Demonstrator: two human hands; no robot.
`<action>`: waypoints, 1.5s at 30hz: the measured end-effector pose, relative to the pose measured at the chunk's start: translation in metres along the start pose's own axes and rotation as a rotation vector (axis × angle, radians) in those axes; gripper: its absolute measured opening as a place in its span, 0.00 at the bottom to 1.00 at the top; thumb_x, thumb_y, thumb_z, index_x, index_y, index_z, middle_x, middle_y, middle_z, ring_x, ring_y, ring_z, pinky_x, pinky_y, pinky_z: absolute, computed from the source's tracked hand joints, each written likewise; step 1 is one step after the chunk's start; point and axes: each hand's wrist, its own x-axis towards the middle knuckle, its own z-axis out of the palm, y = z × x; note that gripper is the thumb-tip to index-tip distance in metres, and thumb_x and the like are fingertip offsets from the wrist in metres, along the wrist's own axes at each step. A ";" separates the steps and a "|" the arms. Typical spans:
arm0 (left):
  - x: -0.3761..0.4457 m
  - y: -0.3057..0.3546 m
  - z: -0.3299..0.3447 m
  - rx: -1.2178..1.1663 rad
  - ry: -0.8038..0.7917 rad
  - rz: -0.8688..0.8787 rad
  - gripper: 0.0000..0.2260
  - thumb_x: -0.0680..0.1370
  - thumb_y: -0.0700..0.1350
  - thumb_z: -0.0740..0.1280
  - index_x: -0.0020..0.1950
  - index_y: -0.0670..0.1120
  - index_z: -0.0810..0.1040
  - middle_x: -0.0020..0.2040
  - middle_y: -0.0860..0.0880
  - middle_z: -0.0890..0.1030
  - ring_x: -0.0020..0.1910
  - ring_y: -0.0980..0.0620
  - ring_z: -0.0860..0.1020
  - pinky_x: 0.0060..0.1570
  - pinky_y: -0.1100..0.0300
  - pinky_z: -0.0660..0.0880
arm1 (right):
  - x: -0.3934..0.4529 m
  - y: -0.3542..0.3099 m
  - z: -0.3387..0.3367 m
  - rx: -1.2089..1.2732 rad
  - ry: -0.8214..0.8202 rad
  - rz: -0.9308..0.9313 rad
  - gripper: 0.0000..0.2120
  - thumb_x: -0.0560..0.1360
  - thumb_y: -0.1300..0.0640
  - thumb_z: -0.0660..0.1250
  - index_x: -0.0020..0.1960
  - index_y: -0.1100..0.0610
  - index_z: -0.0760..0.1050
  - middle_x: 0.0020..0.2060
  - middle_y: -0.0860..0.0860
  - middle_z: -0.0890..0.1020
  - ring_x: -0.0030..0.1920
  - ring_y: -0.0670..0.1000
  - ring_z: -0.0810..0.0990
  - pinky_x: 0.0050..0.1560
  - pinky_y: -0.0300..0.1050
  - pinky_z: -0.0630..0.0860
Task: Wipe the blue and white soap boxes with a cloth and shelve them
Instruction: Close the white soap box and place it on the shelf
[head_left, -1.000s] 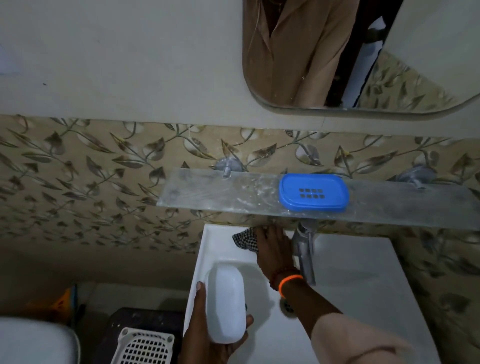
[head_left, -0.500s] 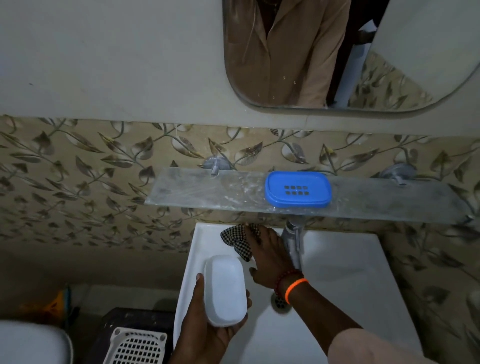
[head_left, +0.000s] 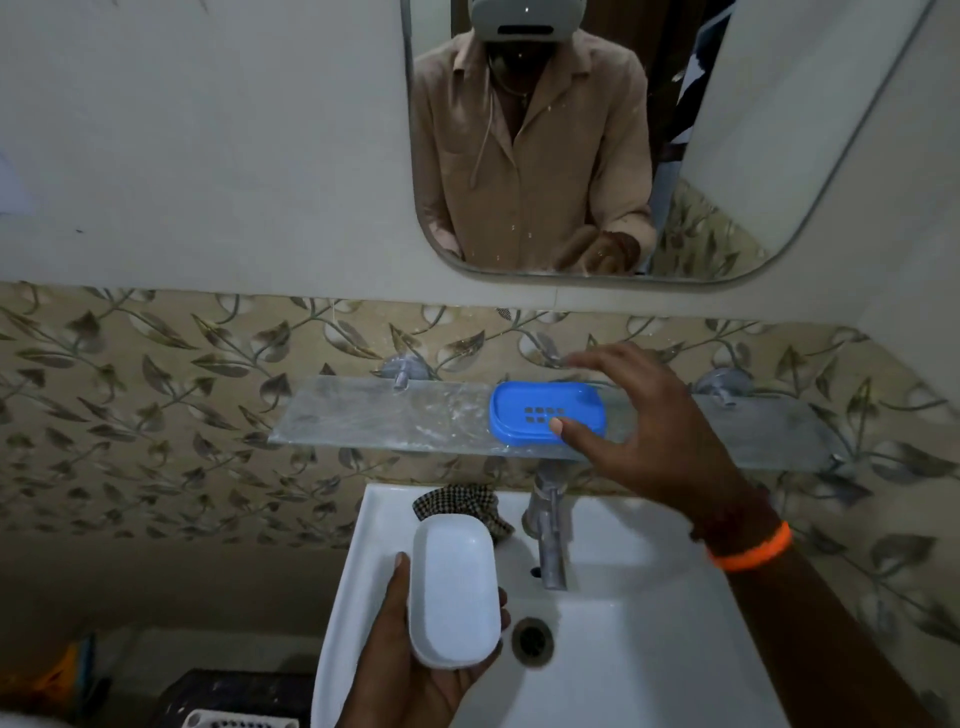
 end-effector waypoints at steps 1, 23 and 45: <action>-0.003 -0.003 0.005 -0.009 -0.014 -0.005 0.33 0.80 0.66 0.59 0.54 0.35 0.81 0.43 0.29 0.85 0.43 0.32 0.81 0.31 0.36 0.82 | 0.009 0.006 -0.001 -0.051 -0.108 0.042 0.32 0.69 0.44 0.76 0.70 0.50 0.71 0.65 0.49 0.76 0.67 0.51 0.72 0.69 0.53 0.68; 0.003 -0.040 0.064 0.651 -0.178 0.489 0.24 0.75 0.63 0.65 0.62 0.49 0.84 0.55 0.44 0.89 0.54 0.46 0.87 0.54 0.48 0.83 | -0.088 -0.047 0.004 0.557 -0.208 0.506 0.36 0.58 0.42 0.80 0.56 0.20 0.64 0.52 0.17 0.71 0.56 0.31 0.76 0.47 0.32 0.81; 0.068 0.071 0.118 1.949 0.018 1.243 0.45 0.65 0.68 0.78 0.76 0.50 0.71 0.71 0.51 0.77 0.72 0.51 0.72 0.76 0.42 0.55 | -0.092 0.004 -0.007 1.613 0.045 0.903 0.29 0.71 0.36 0.62 0.60 0.55 0.83 0.55 0.65 0.84 0.45 0.66 0.79 0.28 0.47 0.76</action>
